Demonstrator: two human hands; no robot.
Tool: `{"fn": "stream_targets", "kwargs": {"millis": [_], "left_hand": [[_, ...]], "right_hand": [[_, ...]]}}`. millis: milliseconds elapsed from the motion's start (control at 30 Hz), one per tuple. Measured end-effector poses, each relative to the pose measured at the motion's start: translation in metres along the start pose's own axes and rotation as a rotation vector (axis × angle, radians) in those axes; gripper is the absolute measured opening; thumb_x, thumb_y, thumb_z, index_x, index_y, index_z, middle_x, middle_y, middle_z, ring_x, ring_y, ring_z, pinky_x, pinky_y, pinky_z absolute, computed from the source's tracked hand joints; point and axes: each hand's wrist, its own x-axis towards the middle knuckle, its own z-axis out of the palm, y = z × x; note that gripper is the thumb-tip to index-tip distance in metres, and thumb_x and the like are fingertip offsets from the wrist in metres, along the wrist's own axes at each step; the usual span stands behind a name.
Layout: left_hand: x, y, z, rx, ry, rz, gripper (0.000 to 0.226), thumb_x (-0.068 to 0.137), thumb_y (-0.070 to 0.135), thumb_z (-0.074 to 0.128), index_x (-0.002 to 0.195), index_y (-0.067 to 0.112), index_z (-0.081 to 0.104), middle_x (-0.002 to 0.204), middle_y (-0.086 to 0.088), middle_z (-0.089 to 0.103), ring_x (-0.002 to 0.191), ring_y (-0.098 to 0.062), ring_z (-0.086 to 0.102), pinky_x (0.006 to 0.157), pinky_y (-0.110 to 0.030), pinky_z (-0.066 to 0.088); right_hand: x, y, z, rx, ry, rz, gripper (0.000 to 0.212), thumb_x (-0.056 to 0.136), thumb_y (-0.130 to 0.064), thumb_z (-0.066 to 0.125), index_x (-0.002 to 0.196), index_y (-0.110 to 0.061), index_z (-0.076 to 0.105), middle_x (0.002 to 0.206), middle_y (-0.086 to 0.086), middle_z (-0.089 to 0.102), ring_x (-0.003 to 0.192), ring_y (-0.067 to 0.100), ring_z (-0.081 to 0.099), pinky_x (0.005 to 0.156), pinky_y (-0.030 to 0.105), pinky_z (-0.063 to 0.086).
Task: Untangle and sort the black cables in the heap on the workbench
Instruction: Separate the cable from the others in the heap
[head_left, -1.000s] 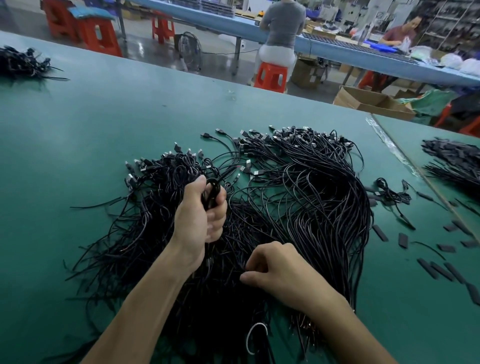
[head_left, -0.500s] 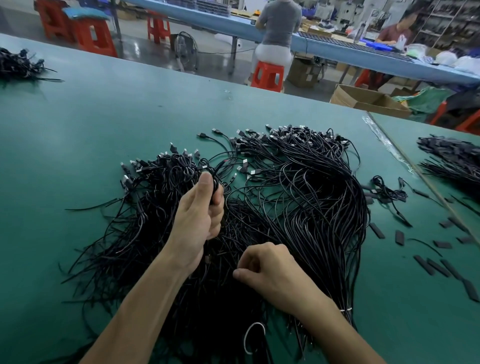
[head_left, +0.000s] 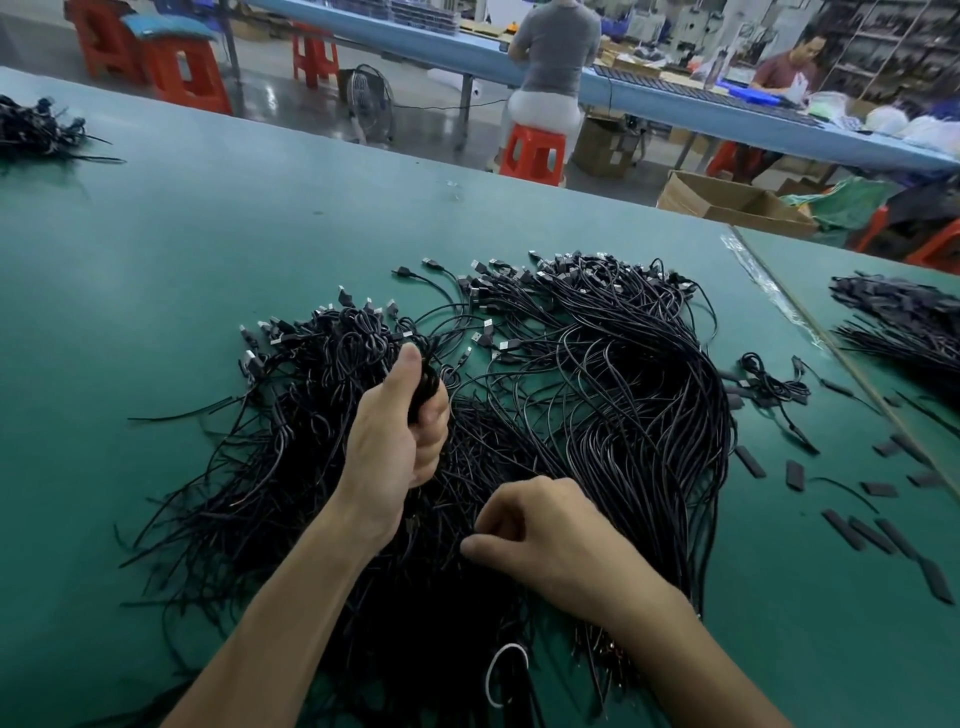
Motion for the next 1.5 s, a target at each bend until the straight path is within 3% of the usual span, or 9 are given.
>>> {"fn": "stream_targets", "kwargs": {"millis": [167,300,467,633,800,967,1133,1267,1500], "left_hand": [[0.0,0.002,0.0,0.038,-0.01,0.078,0.046,0.091,0.06,0.048,0.065,0.026,0.064,0.05,0.011,0.029,0.04,-0.006,0.018,0.035,-0.019,0.017],[-0.001,0.003,0.002,0.034,0.023,0.047,0.055,0.091,0.066,0.042,0.057,0.027,0.057,0.048,0.012,0.029,0.04,-0.006,0.018,0.035,-0.018,0.018],[-0.002,0.004,0.002,0.018,-0.013,-0.007,0.067,0.091,0.072,0.022,0.048,0.026,0.046,0.047,0.01,0.029,0.038,-0.008,0.018,0.035,-0.017,0.018],[-0.005,0.002,0.001,0.028,-0.203,0.005,0.055,0.093,0.045,0.033,0.046,0.025,0.054,0.044,0.01,0.038,0.037,-0.008,0.025,0.038,-0.015,0.023],[-0.008,0.0,0.003,0.066,-0.439,-0.074,0.04,0.081,0.046,0.043,0.063,0.019,0.067,0.042,0.009,0.03,0.035,-0.007,0.019,0.041,-0.012,0.02],[-0.009,0.0,0.007,0.089,-0.357,-0.073,0.037,0.089,0.051,0.045,0.083,0.02,0.064,0.044,0.011,0.031,0.037,-0.007,0.018,0.039,-0.015,0.018],[-0.008,-0.002,0.014,0.149,-0.176,0.114,0.044,0.103,0.044,0.035,0.092,0.019,0.07,0.048,0.014,0.045,0.037,0.001,0.033,0.038,-0.011,0.027],[-0.01,-0.003,0.019,0.165,-0.122,0.223,0.033,0.101,0.032,0.041,0.08,0.025,0.065,0.061,0.016,0.052,0.045,0.002,0.044,0.044,-0.008,0.033],[-0.009,-0.005,0.018,0.156,-0.105,0.292,0.033,0.104,0.034,0.041,0.081,0.028,0.064,0.074,0.008,0.056,0.057,-0.001,0.049,0.049,-0.013,0.042]], "right_hand": [[0.0,-0.001,0.012,-0.015,0.03,-0.005,0.013,0.087,-0.039,0.068,0.085,-0.026,0.071,0.079,-0.012,0.067,0.076,0.006,0.064,0.074,0.037,0.058],[0.001,-0.005,0.004,0.031,0.072,0.001,0.011,0.086,-0.032,0.063,0.081,-0.023,0.068,0.078,-0.01,0.067,0.072,0.006,0.064,0.069,0.035,0.058],[0.002,-0.005,-0.029,0.419,0.288,0.015,0.01,0.085,-0.022,0.068,0.075,-0.021,0.067,0.064,-0.01,0.066,0.051,-0.001,0.055,0.052,0.017,0.049],[0.003,-0.013,-0.043,0.748,0.581,-0.119,0.011,0.09,-0.02,0.069,0.079,-0.021,0.069,0.063,-0.009,0.058,0.056,0.005,0.046,0.051,0.019,0.043],[-0.003,-0.023,-0.036,0.55,0.438,-0.352,0.009,0.092,-0.016,0.069,0.087,-0.023,0.069,0.071,-0.002,0.064,0.059,0.013,0.053,0.055,0.024,0.042],[-0.009,-0.018,-0.055,0.192,0.373,-0.36,0.006,0.088,-0.028,0.071,0.086,-0.033,0.069,0.091,-0.015,0.057,0.078,0.008,0.056,0.066,0.012,0.041],[-0.012,-0.014,-0.064,-0.021,0.337,-0.304,0.003,0.091,-0.034,0.066,0.088,-0.034,0.065,0.089,-0.017,0.057,0.085,0.005,0.058,0.072,0.025,0.048],[-0.01,-0.018,-0.054,0.118,0.349,-0.208,0.009,0.092,-0.03,0.068,0.084,-0.032,0.064,0.078,-0.017,0.062,0.072,0.003,0.058,0.063,0.013,0.042],[-0.004,-0.026,-0.04,0.685,0.224,0.027,0.014,0.095,-0.034,0.061,0.094,-0.021,0.067,0.078,-0.001,0.073,0.062,0.012,0.068,0.052,0.017,0.045]]}}
